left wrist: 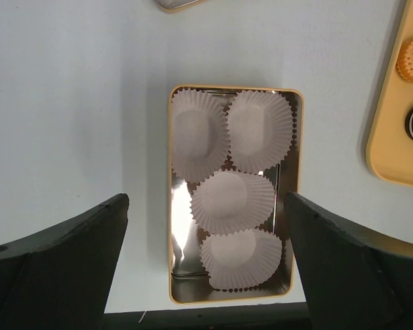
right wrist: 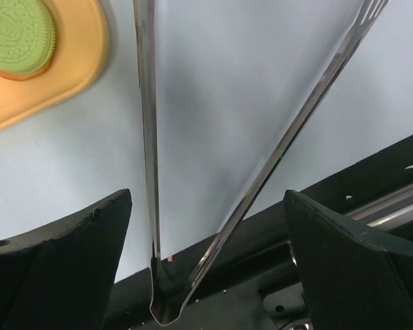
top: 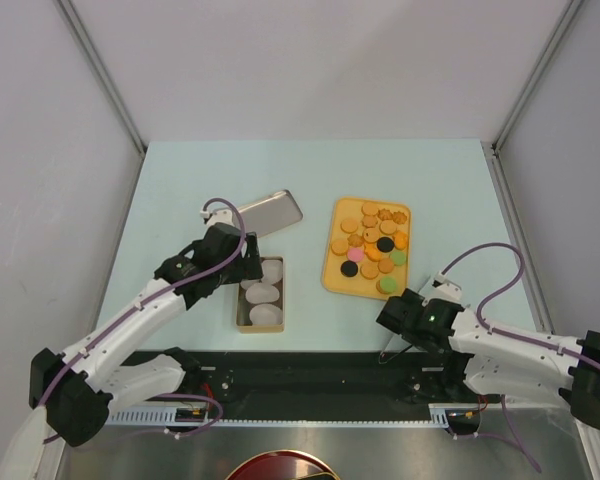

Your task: Pack the cookies

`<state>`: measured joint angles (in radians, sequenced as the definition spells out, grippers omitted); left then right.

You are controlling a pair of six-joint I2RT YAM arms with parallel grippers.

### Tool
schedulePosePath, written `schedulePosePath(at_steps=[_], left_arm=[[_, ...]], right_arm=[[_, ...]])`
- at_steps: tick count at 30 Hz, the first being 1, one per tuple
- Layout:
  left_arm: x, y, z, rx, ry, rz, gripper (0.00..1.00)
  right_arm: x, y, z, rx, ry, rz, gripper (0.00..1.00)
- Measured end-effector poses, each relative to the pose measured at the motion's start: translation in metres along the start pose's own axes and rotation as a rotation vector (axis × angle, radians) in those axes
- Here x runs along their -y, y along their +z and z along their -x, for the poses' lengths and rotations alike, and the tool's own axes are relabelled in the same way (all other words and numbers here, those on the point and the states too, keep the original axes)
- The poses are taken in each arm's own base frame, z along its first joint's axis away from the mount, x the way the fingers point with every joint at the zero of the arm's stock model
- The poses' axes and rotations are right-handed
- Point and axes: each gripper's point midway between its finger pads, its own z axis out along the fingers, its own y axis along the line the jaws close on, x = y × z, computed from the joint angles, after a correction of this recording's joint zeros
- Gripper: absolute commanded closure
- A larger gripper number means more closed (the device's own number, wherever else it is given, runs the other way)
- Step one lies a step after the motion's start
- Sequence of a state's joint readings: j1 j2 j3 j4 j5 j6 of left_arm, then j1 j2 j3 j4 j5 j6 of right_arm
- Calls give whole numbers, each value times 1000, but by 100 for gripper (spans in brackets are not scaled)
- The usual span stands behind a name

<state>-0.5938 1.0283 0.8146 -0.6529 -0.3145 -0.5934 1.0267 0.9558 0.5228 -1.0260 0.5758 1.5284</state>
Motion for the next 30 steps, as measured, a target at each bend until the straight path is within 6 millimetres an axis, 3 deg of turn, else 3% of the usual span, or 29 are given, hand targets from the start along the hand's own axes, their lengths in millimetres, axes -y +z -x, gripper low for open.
schedulePosePath(at_steps=[12, 15, 16, 20, 30], left_arm=[[2, -6, 4, 19, -10, -21, 0], [2, -6, 4, 18, -9, -23, 0], [2, -6, 4, 18, -9, -23, 0], [3, -6, 3, 18, -9, -24, 0], [3, -6, 3, 18, -14, -24, 0]], right_arm=[[-4, 23, -2, 21, 17, -57, 7], [-3, 26, -1, 27, 2, -71, 16], [-3, 26, -1, 27, -3, -75, 25], [-1, 30, 0, 31, -12, -94, 43], [1, 21, -1, 31, -10, -75, 52]])
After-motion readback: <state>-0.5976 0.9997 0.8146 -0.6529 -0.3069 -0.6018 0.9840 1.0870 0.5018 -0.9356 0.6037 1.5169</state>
